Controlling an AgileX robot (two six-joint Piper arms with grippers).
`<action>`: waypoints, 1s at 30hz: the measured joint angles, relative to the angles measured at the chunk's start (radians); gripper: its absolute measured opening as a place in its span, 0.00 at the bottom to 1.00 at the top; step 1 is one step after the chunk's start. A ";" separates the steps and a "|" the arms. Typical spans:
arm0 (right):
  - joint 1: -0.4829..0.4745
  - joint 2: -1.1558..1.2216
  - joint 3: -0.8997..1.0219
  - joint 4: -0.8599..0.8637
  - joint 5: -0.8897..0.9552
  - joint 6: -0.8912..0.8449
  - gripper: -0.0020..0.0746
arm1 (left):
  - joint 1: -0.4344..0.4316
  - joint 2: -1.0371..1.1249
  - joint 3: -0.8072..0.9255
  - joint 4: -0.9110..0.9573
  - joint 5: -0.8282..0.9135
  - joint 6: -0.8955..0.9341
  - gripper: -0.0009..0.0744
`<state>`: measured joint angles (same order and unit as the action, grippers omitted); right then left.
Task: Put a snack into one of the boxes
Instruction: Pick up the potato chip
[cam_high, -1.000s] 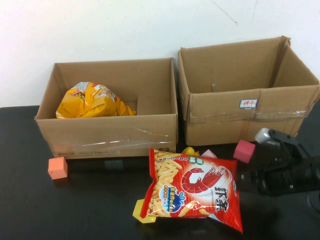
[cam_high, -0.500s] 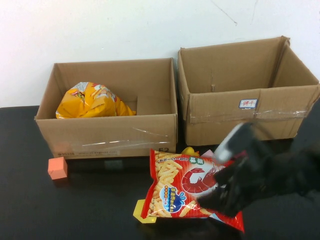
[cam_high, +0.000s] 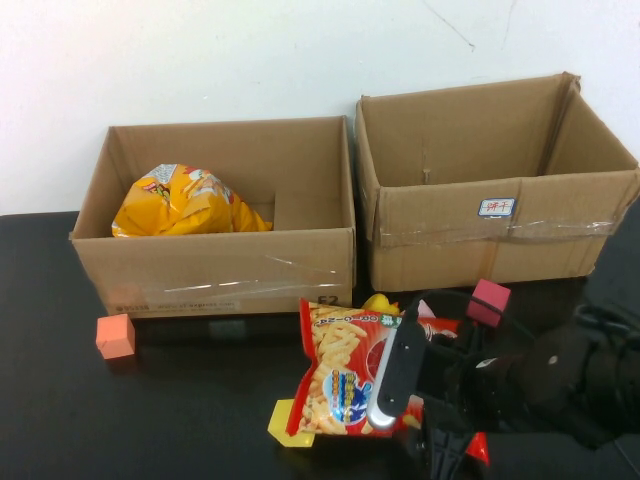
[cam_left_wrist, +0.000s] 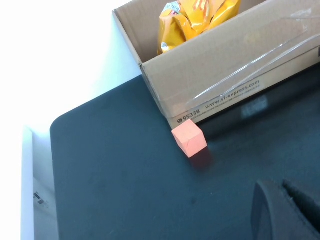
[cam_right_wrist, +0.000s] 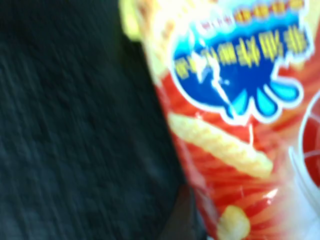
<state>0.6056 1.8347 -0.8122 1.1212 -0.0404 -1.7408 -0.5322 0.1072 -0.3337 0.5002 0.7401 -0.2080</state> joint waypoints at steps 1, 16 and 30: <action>0.000 0.016 -0.005 -0.007 -0.025 -0.004 0.84 | 0.000 0.000 0.000 0.000 0.000 0.000 0.01; 0.010 0.130 -0.110 0.063 -0.171 -0.055 0.42 | 0.000 0.000 0.000 0.001 0.000 -0.002 0.01; 0.004 0.027 -0.104 0.200 0.002 -0.056 0.29 | 0.000 0.000 0.000 0.001 -0.002 -0.002 0.01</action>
<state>0.6099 1.8620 -0.9162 1.3207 -0.0381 -1.7966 -0.5322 0.1072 -0.3337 0.5015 0.7382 -0.2103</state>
